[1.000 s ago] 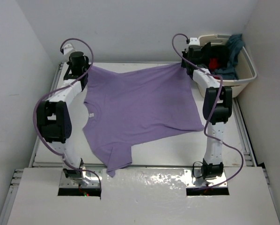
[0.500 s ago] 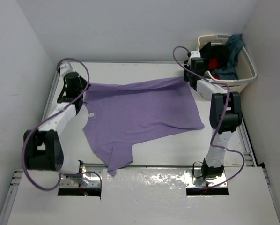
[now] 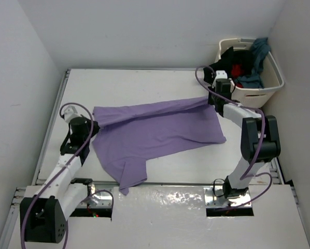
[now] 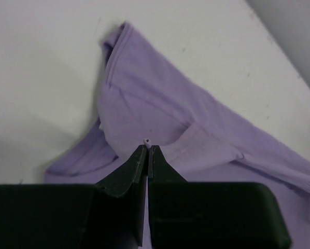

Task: Fold and stack the t-shirts
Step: Fold the flattened tshirt in 1/3 of the way

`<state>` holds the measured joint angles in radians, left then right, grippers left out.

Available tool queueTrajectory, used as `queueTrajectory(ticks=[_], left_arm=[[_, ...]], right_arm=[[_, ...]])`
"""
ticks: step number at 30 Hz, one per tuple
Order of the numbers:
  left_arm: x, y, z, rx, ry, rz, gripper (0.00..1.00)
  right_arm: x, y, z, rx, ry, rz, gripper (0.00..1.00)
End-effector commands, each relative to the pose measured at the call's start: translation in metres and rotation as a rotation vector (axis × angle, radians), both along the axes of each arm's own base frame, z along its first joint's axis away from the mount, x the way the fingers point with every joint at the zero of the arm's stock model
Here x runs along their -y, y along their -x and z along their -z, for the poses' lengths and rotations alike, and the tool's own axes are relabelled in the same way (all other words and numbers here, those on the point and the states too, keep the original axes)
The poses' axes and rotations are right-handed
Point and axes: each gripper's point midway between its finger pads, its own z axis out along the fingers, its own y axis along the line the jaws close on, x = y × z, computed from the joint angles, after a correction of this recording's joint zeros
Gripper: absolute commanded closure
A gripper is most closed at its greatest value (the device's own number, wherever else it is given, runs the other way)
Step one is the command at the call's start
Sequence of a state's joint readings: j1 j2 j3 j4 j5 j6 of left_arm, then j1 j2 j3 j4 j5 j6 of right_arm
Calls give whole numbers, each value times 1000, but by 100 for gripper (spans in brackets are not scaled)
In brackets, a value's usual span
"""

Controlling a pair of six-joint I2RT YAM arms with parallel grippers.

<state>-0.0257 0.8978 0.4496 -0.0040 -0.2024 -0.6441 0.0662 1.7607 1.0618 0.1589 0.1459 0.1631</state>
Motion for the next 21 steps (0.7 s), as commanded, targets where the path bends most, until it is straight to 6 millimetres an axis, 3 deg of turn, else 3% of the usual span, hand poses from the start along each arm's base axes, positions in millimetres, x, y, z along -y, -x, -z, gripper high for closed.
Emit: queueTrajectory(ticks=[1,2,3,4,5,6,7,8,9,13,14,16,17,18,19,20,21], left_arm=[[25,27,47,-101,96,59,100],[32,35,58,-140,119,87,100],[36,42,68,-173,132,101,100],[38,48,74,-200,146,106,95],[43,54,78,-227,165,121,81],[46,62,82,-270,175,130,40],[46,65,80,-277,175,126,10],[46,67,78,-284,176,124,0],[46,72,77,-307,172,128,0],[52,49,28,-193,160,172,0],[54,43,24,-186,158,183,0],[57,22,5,-102,145,206,0],[58,13,13,-121,139,215,0],[64,-3,-3,-67,140,248,0],[66,-12,-5,-68,120,272,0],[69,-21,10,-123,111,294,0],[72,-37,-5,-99,98,310,0]], right_arm=[[6,12,-5,32,-15,35,95],[8,17,2,15,-19,50,95],[9,28,15,-18,-22,59,86],[10,33,20,-29,-24,67,73],[10,37,22,-35,-25,71,64],[9,45,29,-65,-31,69,59],[8,48,25,-64,-39,66,52],[8,51,24,-71,-39,63,43],[7,55,23,-82,-41,58,36],[-11,50,-2,-61,-85,-30,14],[-16,49,-5,-63,-101,-55,1],[-31,45,-7,-61,-106,-112,1],[-43,45,-5,-70,-97,-145,1],[-47,43,-7,-79,-85,-161,1],[-52,41,1,-104,-73,-182,1],[-60,43,6,-131,-69,-200,1],[-62,42,8,-146,-71,-200,1]])
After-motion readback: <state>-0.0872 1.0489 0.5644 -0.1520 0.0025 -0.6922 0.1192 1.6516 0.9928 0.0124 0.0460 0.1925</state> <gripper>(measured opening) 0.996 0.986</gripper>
